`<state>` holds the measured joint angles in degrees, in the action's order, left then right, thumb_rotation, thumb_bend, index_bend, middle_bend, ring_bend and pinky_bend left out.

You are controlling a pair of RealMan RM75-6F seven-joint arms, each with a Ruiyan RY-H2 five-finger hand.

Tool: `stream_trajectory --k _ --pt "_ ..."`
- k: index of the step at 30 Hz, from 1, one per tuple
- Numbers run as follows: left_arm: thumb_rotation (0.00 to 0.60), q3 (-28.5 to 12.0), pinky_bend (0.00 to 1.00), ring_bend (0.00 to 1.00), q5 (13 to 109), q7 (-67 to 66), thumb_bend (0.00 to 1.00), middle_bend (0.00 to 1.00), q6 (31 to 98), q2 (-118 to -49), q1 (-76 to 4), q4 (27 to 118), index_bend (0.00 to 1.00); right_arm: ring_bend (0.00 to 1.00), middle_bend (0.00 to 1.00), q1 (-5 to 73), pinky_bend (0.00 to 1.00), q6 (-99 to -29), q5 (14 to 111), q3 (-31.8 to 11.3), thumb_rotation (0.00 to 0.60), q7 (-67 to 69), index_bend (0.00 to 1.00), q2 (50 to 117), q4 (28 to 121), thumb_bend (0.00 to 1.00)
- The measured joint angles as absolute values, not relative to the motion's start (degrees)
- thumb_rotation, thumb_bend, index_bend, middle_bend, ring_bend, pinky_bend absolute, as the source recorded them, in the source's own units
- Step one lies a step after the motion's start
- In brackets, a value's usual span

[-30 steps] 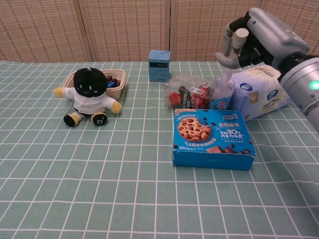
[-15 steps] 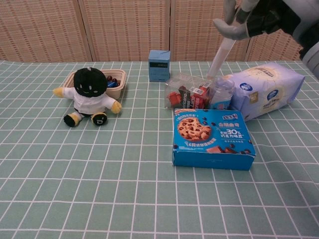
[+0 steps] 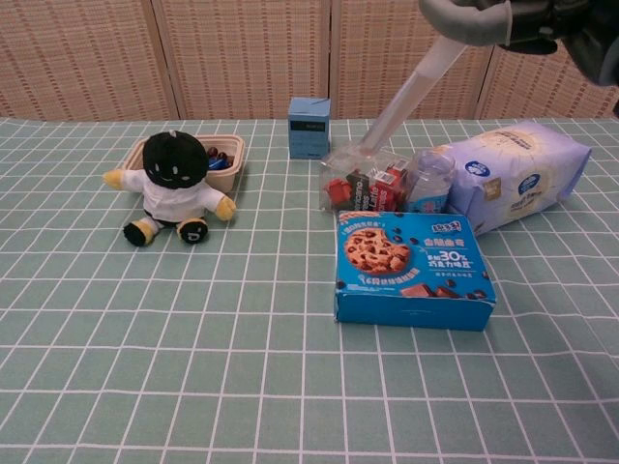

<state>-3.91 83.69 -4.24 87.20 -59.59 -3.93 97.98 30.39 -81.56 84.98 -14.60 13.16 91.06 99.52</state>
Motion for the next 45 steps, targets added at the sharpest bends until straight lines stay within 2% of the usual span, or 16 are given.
stream_trajectory --k 7,12,16,20,27,32,35,42,45 --pt "0.600 -3.9 0.51 0.44 83.6 -4.3 0.34 0.52 87.0 -59.7 -4.1 97.8 0.52 1.00 1.00 31.1 1.00 -77.0 83.7 -13.3 0.600 6.9 0.81 88.8 98.8 0.66" --pt "0.600 -3.9 0.51 0.44 83.7 -4.4 0.34 0.52 87.1 -59.7 -4.0 97.9 0.52 1.00 1.00 32.0 1.00 -75.6 85.3 -11.9 0.600 -1.9 0.81 88.3 96.7 0.65" --pt "0.600 -3.8 0.51 0.44 84.0 -4.5 0.34 0.52 87.2 -59.7 -4.0 98.0 0.52 1.00 1.00 32.2 1.00 -74.9 86.5 -11.1 0.600 -3.9 0.82 88.1 96.5 0.66" --pt "0.600 -3.7 0.51 0.44 84.3 -4.6 0.34 0.52 87.4 -59.6 -3.9 98.1 0.52 1.00 1.00 32.4 1.00 -73.4 86.1 -10.9 0.600 2.8 0.82 87.3 97.3 0.66" --pt "0.600 -3.7 0.51 0.44 84.1 -4.7 0.34 0.52 87.2 -59.6 -3.9 98.1 0.52 1.00 1.00 32.7 1.00 -72.0 87.3 -10.7 0.600 25.0 0.82 85.9 97.9 0.66" --pt "0.600 -3.7 0.51 0.44 84.3 -4.7 0.34 0.52 87.3 -59.6 -3.9 98.1 0.52 1.00 1.00 32.7 1.00 -71.9 88.4 -10.3 0.600 29.2 0.82 85.0 97.5 0.67" --pt "0.600 -3.7 0.51 0.44 84.1 -4.7 0.34 0.52 87.1 -59.6 -4.0 98.1 0.52 1.00 1.00 32.5 1.00 -72.6 89.1 -10.1 0.600 24.4 0.82 84.9 97.2 0.67" --pt "0.600 -3.7 0.51 0.44 84.1 -5.2 0.34 0.52 87.3 -59.8 -3.9 98.2 0.51 1.00 1.00 31.7 1.00 -74.5 90.2 -9.8 0.600 -2.1 0.82 85.5 97.5 0.67" --pt "0.600 -3.8 0.51 0.44 83.9 -5.4 0.34 0.52 87.1 -59.9 -3.9 98.1 0.51 1.00 1.00 31.4 1.00 -74.9 90.2 -9.8 0.600 -9.3 0.82 85.8 98.0 0.67"
